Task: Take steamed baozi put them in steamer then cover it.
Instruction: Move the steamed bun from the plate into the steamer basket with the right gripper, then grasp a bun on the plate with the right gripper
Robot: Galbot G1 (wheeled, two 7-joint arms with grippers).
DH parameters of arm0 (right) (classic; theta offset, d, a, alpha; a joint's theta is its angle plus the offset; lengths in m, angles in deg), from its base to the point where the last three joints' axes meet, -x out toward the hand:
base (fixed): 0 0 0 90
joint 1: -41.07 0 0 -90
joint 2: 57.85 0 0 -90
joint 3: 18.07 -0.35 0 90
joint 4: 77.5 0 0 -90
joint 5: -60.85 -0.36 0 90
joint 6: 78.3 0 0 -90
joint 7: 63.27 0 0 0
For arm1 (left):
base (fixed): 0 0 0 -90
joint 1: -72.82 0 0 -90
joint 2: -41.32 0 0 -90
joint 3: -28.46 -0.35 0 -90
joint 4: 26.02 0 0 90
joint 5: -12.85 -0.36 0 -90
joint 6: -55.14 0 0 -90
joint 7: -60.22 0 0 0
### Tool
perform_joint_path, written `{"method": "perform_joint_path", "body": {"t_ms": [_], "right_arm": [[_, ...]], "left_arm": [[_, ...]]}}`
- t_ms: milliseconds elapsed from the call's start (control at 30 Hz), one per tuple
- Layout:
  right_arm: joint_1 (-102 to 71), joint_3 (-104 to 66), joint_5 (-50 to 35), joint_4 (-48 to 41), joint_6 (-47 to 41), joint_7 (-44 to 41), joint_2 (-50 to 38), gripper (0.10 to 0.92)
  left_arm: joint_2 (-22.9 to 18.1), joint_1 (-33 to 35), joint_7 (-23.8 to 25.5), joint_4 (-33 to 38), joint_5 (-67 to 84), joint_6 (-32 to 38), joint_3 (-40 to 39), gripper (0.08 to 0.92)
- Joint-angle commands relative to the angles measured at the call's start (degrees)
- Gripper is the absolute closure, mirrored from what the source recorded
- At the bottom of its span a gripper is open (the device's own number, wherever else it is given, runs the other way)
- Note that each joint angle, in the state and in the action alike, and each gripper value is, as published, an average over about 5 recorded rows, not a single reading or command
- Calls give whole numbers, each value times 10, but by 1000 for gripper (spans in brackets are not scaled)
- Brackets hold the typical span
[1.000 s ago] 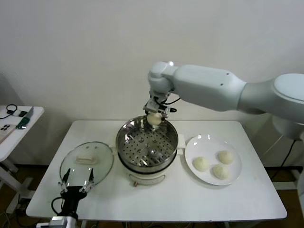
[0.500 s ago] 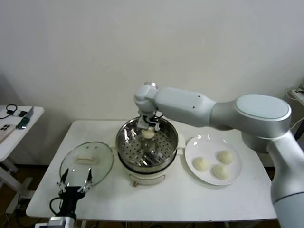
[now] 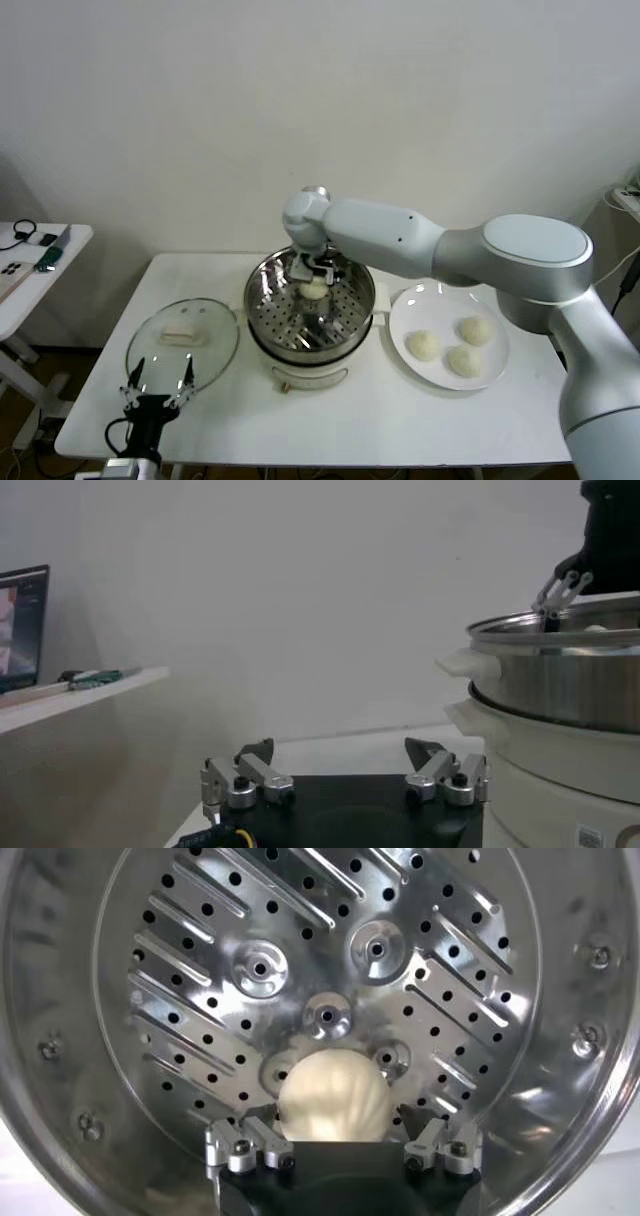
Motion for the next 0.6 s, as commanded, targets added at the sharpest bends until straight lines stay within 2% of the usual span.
{"method": "perform_joint_path", "body": {"t_ms": [33,267,433,533,600], "right_arm": [[23,-1,-15,31,1,-5,-17,203],[124,24,-115,110,-29,-5,-87,203],[223,119,-307,157,-111,58,-179,203],[257,174,-432,190,-210,125,-244,203],[267,197,-486,216,-280,154,-284,203]], "left_arm": [[-1,1,0,-1,0,1,0,177],[-2,4,0,0,1,3,-2,177],[-3,4,-1,5,2,1,-1,177],[-6,8,-2,9,7,0,-2,177],[-8,11,-2,11,9,-1,-4,177]]}}
